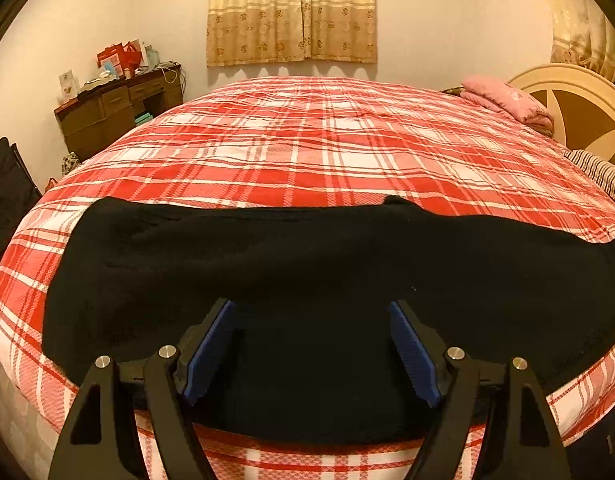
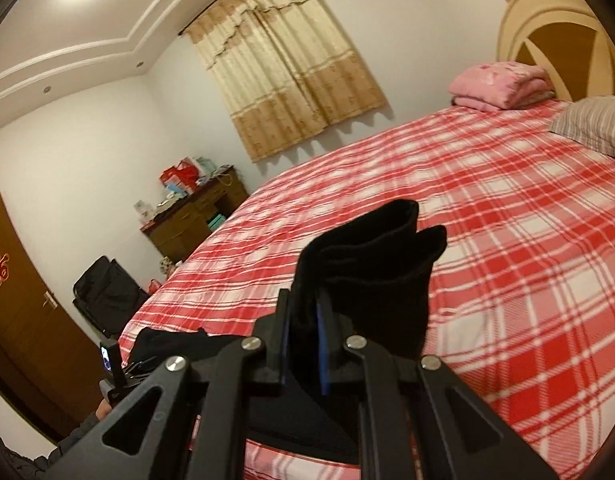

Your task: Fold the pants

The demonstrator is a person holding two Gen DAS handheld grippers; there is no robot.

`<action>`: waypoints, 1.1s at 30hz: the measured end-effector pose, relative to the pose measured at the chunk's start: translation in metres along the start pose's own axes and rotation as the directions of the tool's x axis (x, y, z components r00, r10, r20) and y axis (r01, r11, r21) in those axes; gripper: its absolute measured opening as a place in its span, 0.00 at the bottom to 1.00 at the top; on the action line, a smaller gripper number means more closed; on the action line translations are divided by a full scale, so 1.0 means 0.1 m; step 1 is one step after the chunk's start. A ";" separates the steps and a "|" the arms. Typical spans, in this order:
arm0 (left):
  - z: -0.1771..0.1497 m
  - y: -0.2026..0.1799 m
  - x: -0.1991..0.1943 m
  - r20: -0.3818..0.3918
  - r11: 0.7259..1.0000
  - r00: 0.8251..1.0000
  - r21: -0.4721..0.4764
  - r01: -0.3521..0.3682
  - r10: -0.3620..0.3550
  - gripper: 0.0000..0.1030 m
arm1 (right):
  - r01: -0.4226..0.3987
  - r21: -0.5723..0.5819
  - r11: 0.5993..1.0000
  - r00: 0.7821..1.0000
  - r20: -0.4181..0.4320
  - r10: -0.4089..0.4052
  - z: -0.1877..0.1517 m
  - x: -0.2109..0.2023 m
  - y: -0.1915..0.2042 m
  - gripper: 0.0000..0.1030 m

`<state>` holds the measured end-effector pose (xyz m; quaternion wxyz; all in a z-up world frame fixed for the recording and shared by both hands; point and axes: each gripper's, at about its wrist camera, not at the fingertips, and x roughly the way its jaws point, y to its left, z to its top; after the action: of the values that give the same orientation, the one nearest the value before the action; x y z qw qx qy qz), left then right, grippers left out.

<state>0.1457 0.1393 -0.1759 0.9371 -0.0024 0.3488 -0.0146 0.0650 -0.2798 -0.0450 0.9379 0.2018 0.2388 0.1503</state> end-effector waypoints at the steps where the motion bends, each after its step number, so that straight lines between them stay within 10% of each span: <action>1: 0.00 0.02 0.00 0.001 1.000 1.000 -0.003 -0.001 0.001 0.77 | -0.006 -0.005 1.000 1.000 -0.004 0.006 0.00 0.03 0.03 0.14; 19: -0.06 0.08 0.08 -0.021 1.000 1.000 -0.020 -0.006 0.005 0.77 | -0.167 -0.077 0.983 0.978 -0.140 0.155 -0.20 0.77 0.64 0.13; 33: -0.07 0.02 0.08 -0.029 0.999 0.999 -0.025 0.044 -0.045 0.77 | -0.266 -0.186 0.946 0.910 -0.373 0.183 -0.77 1.71 1.25 0.13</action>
<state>0.1477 0.1406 -0.1864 0.9311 -0.0211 0.3628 -0.0311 0.1459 -0.0822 -0.1167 0.8735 0.0866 0.3581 0.3183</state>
